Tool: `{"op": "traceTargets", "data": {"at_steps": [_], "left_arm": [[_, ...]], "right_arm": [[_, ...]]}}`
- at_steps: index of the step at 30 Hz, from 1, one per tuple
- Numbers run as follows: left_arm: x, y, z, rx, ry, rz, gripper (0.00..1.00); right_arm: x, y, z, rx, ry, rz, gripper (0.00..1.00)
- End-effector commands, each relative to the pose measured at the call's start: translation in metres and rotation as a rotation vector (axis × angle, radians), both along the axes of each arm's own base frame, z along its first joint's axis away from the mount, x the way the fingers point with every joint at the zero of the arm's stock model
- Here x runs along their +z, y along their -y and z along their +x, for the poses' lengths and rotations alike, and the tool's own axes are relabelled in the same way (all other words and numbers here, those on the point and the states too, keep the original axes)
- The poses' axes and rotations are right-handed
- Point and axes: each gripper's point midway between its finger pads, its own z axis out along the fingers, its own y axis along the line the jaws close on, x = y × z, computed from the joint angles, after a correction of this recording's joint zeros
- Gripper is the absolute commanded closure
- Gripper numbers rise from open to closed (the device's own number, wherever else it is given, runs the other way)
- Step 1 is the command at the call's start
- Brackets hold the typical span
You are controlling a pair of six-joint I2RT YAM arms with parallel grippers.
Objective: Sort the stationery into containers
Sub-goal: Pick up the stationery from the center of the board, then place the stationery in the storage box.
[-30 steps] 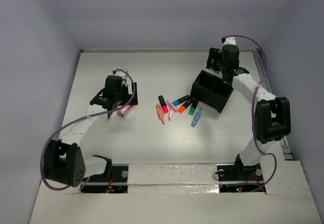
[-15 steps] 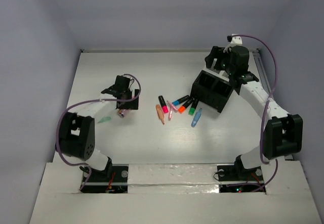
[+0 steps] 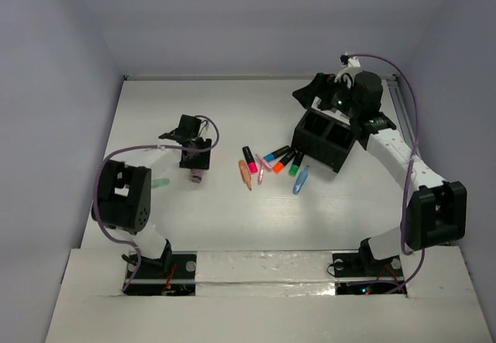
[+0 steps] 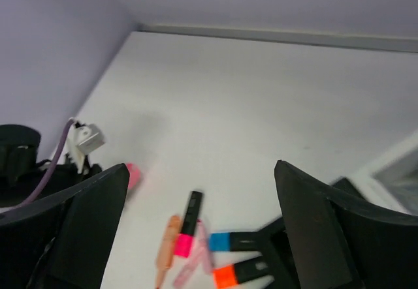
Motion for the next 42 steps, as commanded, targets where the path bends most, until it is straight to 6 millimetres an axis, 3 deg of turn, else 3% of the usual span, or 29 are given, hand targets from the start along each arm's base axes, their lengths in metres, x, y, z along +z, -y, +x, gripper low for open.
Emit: {"op": "traceTargets", "data": {"at_steps": [1,2,3,5,7,10,14,17,21,25,32,33,35,37,40,42], "left_arm": [[0.070,0.015,0.015,-0.032,0.223,-0.129,1.00],[0.083,0.019,0.014,-0.048,0.267,-0.161,1.00],[0.119,0.030,0.016,-0.083,0.382,-0.241,1.00],[0.146,0.042,0.008,-0.135,0.475,-0.328,1.00],[0.192,0.058,-0.003,-0.217,0.617,-0.444,1.00],[0.215,0.068,-0.019,-0.293,0.693,-0.527,1.00],[0.222,0.081,-0.033,-0.374,0.690,-0.595,1.00],[0.233,0.086,-0.044,-0.428,0.722,-0.634,1.00],[0.238,0.091,-0.055,-0.478,0.725,-0.666,1.00],[0.244,0.095,-0.060,-0.508,0.734,-0.691,1.00],[0.251,0.101,-0.072,-0.559,0.742,-0.731,1.00],[0.253,0.104,-0.076,-0.575,0.741,-0.739,1.00],[0.254,0.104,-0.077,-0.578,0.745,-0.740,1.00],[0.254,0.104,-0.078,-0.576,0.742,-0.739,1.00],[0.253,0.107,-0.081,-0.594,0.732,-0.745,0.96],[0.251,0.107,-0.080,-0.593,0.723,-0.746,0.92]], "right_arm": [[0.017,-0.057,-0.029,0.243,0.028,0.090,0.00],[0.015,-0.066,-0.034,0.267,0.021,0.108,0.00],[0.021,-0.080,-0.043,0.310,0.047,0.134,0.00],[0.015,-0.096,-0.058,0.366,0.008,0.195,0.00],[0.027,-0.121,-0.082,0.465,0.046,0.259,0.00],[0.038,-0.159,-0.123,0.619,0.049,0.327,0.00],[0.048,-0.188,-0.145,0.693,0.047,0.369,0.00],[0.048,-0.206,-0.150,0.728,0.033,0.374,0.00],[0.046,-0.219,-0.152,0.752,0.025,0.375,0.00],[0.032,-0.235,-0.151,0.752,-0.022,0.364,0.01],[0.030,-0.245,-0.146,0.729,-0.007,0.369,0.03],[0.032,-0.246,-0.144,0.727,-0.001,0.372,0.12],[0.034,-0.249,-0.147,0.736,0.002,0.375,0.18],[0.034,-0.251,-0.147,0.743,0.003,0.376,0.33],[0.036,-0.249,-0.142,0.711,0.019,0.392,0.43],[0.037,-0.248,-0.141,0.700,0.022,0.398,0.59]]}}
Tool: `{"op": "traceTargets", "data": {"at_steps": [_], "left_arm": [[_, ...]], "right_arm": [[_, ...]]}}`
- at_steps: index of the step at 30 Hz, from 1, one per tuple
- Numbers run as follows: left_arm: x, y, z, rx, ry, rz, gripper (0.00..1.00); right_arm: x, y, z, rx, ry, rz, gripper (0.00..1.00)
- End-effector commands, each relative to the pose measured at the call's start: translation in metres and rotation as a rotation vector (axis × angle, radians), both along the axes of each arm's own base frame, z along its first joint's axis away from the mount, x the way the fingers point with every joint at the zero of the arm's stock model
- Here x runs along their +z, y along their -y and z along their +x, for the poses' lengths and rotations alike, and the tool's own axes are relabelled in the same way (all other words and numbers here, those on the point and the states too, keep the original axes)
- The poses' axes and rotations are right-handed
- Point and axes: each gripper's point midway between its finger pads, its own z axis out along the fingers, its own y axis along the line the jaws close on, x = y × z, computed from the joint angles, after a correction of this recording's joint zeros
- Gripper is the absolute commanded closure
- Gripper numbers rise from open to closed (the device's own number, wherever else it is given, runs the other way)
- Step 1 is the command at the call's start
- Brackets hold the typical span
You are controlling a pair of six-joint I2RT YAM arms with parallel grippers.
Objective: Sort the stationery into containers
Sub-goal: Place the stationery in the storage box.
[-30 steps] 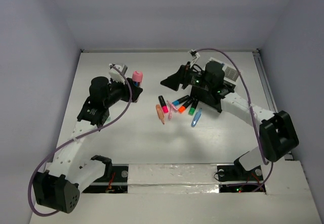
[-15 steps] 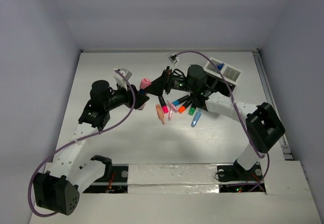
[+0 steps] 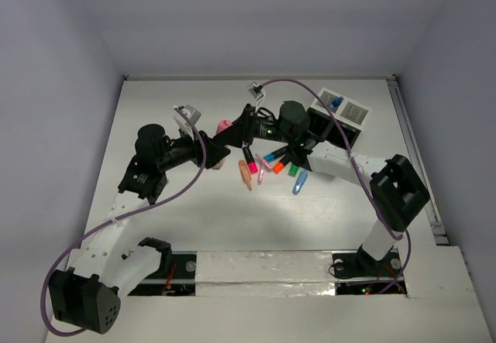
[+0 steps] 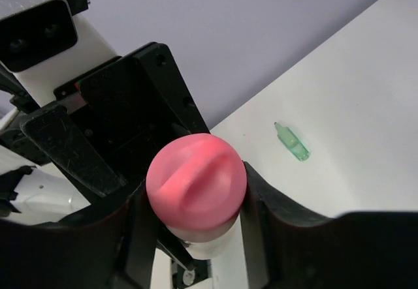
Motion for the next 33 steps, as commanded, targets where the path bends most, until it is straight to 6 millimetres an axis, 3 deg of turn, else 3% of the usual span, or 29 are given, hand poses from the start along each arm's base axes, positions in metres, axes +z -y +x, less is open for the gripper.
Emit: {"op": "traceTargets", "data": {"at_steps": [1,3,4,5,10,11,12,17,18,21,22,24,26,30,33], "left_arm": [[0.021,0.009,-0.010,-0.076,0.087,-0.031,0.90],[0.020,0.012,-0.012,-0.090,0.082,-0.030,0.73],[0.019,0.012,-0.013,-0.093,0.080,-0.028,0.64],[0.020,0.015,-0.015,-0.103,0.079,-0.027,0.48],[0.024,0.013,-0.019,-0.099,0.102,-0.019,0.15],[0.025,0.013,-0.020,-0.101,0.109,-0.019,0.04],[0.027,0.015,-0.023,-0.108,0.114,-0.020,0.01],[0.036,0.010,-0.026,-0.081,0.158,-0.021,0.01],[0.040,0.007,-0.026,-0.059,0.172,-0.023,0.01],[0.044,-0.001,-0.020,0.009,0.184,-0.013,0.01],[0.041,-0.004,-0.018,0.028,0.176,-0.004,0.01],[0.042,-0.010,-0.013,0.082,0.170,0.001,0.01],[0.042,-0.011,-0.012,0.098,0.160,-0.001,0.01],[0.045,-0.017,-0.008,0.145,0.160,-0.004,0.01],[0.045,-0.020,-0.007,0.169,0.158,0.001,0.01]], "right_arm": [[0.033,0.002,0.010,-0.066,0.067,0.085,0.63],[0.033,0.004,0.014,-0.097,0.065,0.090,0.76],[0.034,0.005,0.016,-0.110,0.070,0.091,0.77],[0.036,0.006,0.017,-0.124,0.088,0.090,0.78],[0.047,0.017,0.044,-0.292,0.118,0.046,0.90],[0.051,0.027,0.056,-0.335,0.118,0.048,0.92],[0.059,0.034,0.062,-0.360,0.118,0.060,0.95],[0.076,0.091,0.107,-0.505,0.087,0.101,0.96],[0.076,0.114,0.124,-0.571,0.085,0.096,0.96],[0.070,0.160,0.144,-0.737,0.109,0.023,0.95],[0.066,0.187,0.154,-0.847,0.104,-0.025,0.95],[0.050,0.211,0.163,-0.954,0.160,-0.163,0.95],[0.046,0.254,0.176,-1.134,0.217,-0.276,0.95],[0.036,0.301,0.185,-1.287,0.250,-0.417,0.95],[0.025,0.315,0.188,-1.330,0.252,-0.491,0.95]]}}
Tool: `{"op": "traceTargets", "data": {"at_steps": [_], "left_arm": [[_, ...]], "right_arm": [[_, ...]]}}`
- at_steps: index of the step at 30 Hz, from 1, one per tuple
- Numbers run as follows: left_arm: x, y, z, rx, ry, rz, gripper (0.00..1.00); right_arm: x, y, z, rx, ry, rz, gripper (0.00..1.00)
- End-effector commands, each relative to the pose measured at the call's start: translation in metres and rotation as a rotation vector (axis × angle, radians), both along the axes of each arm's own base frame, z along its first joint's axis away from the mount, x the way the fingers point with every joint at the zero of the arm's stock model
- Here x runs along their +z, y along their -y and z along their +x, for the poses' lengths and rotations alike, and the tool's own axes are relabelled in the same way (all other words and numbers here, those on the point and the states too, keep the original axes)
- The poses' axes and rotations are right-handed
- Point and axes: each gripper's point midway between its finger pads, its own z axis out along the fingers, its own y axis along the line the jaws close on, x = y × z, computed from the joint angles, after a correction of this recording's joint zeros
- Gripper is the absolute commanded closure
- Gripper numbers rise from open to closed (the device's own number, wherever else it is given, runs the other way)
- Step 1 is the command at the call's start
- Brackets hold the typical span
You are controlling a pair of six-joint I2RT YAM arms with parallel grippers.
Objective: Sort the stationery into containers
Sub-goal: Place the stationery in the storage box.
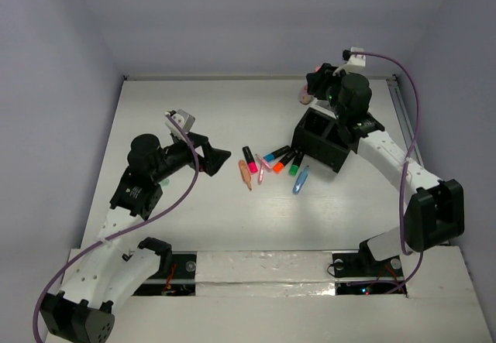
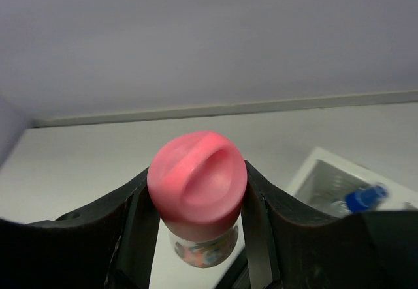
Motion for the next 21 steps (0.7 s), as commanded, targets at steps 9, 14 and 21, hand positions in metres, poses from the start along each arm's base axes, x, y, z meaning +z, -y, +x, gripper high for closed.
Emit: {"op": "traceTargets", "data": {"at_steps": [9,14,21], "left_arm": [[0.016,-0.008,0.008,0.073,0.023,-0.015,0.01],[0.010,-0.009,0.009,0.079,-0.005,-0.005,0.01],[0.011,-0.009,0.009,0.081,-0.002,-0.005,0.01]], "right_arm": [[-0.050,0.051,0.004,-0.217,-0.086,-0.201,0.95],[-0.072,0.049,0.000,-0.197,-0.122,-0.196,0.95],[-0.102,0.040,-0.005,-0.147,-0.173,-0.169,0.79]]}}
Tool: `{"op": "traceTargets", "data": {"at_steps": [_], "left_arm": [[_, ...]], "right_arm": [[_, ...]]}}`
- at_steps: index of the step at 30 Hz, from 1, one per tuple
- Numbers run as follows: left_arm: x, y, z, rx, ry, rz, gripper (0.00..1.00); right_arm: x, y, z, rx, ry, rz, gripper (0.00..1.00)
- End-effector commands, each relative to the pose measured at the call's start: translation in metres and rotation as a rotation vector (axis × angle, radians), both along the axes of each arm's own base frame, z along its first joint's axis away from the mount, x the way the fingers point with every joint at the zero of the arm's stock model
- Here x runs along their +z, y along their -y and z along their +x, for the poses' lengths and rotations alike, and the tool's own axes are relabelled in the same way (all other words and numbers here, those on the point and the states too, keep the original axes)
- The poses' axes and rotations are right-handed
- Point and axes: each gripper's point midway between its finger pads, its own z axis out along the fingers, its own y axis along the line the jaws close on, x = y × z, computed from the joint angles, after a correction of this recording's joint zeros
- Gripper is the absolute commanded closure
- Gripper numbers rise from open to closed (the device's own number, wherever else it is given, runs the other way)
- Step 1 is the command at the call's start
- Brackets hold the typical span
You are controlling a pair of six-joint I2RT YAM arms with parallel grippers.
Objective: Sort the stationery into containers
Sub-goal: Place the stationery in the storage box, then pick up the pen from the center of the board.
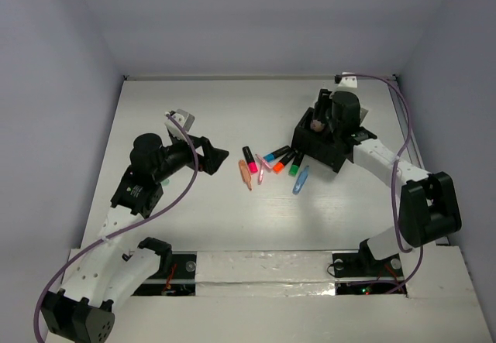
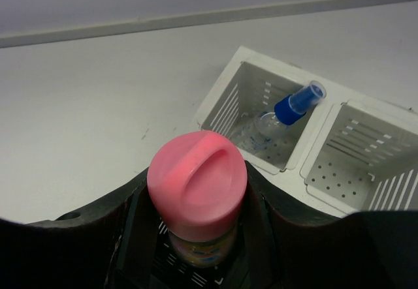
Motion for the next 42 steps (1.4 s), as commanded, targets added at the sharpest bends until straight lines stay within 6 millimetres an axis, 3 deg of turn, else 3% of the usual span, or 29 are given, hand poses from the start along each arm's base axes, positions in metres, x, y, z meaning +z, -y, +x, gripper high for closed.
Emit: {"op": "traceTargets", "data": {"at_steps": [1,3,4,7,10,13,14,15,16,17,18,19,21,22,23,24,25,27,29,33,35,42], "left_arm": [[0.027,0.000,0.001,0.006,0.065,-0.029,0.01],[0.026,-0.001,0.002,0.010,0.065,-0.028,0.01],[0.027,-0.001,0.002,0.012,0.068,-0.029,0.01],[0.027,-0.001,0.002,0.015,0.067,-0.028,0.01],[0.028,-0.001,0.002,0.015,0.069,-0.029,0.01],[0.028,-0.002,0.002,0.018,0.070,-0.028,0.01],[0.028,-0.002,0.002,0.019,0.072,-0.028,0.01],[0.028,-0.002,0.002,0.022,0.070,-0.028,0.01],[0.029,-0.004,0.003,0.030,0.073,-0.028,0.01],[0.030,-0.004,0.003,0.034,0.076,-0.028,0.01],[0.029,-0.005,0.003,0.040,0.076,-0.025,0.01],[0.029,-0.007,0.004,0.054,0.076,-0.023,0.01],[0.030,-0.010,0.005,0.072,0.079,-0.019,0.01],[0.031,-0.014,0.006,0.097,0.083,-0.017,0.01],[0.032,-0.017,0.006,0.113,0.087,-0.015,0.01],[0.034,-0.022,0.009,0.147,0.097,-0.012,0.01],[0.034,-0.025,0.009,0.162,0.098,-0.010,0.01],[0.036,-0.029,0.010,0.185,0.103,-0.008,0.01],[0.037,-0.031,0.010,0.199,0.107,-0.006,0.01],[0.038,-0.032,0.009,0.202,0.111,-0.006,0.01],[0.037,-0.032,0.009,0.200,0.108,-0.005,0.01],[0.036,-0.029,0.009,0.184,0.102,-0.007,0.02]], "right_arm": [[0.008,-0.007,0.004,0.025,0.055,0.052,0.65],[0.006,-0.009,0.002,0.035,0.050,0.055,0.49],[0.005,-0.010,0.001,0.042,0.045,0.055,0.33],[0.016,-0.013,-0.002,0.063,0.055,0.062,0.17],[0.029,-0.019,-0.006,0.090,0.066,0.073,0.12],[0.038,-0.036,-0.012,0.111,0.082,0.042,0.14],[0.035,-0.058,-0.018,0.154,0.075,0.024,0.20],[0.032,-0.071,-0.021,0.189,0.065,0.003,0.32],[0.033,-0.085,-0.023,0.220,0.049,-0.003,0.61],[0.029,-0.111,-0.032,0.292,0.032,-0.003,0.78],[0.015,-0.126,-0.032,0.334,-0.006,-0.010,0.87],[0.014,-0.139,-0.034,0.370,-0.031,-0.002,0.90],[-0.012,-0.170,-0.041,0.462,-0.115,0.008,0.90],[-0.027,-0.175,-0.045,0.472,-0.170,-0.009,0.88],[-0.023,-0.183,-0.042,0.473,-0.171,-0.017,0.88],[-0.032,-0.194,-0.048,0.495,-0.202,-0.052,0.87],[-0.058,-0.197,-0.051,0.501,-0.272,-0.096,0.83],[-0.059,-0.213,-0.049,0.537,-0.294,-0.105,0.75],[-0.087,-0.222,-0.054,0.564,-0.378,-0.137,0.59],[-0.105,-0.239,-0.050,0.598,-0.439,-0.155,0.41],[-0.125,-0.243,-0.052,0.602,-0.490,-0.181,0.40],[-0.153,-0.262,-0.055,0.610,-0.538,-0.203,0.41]]}}
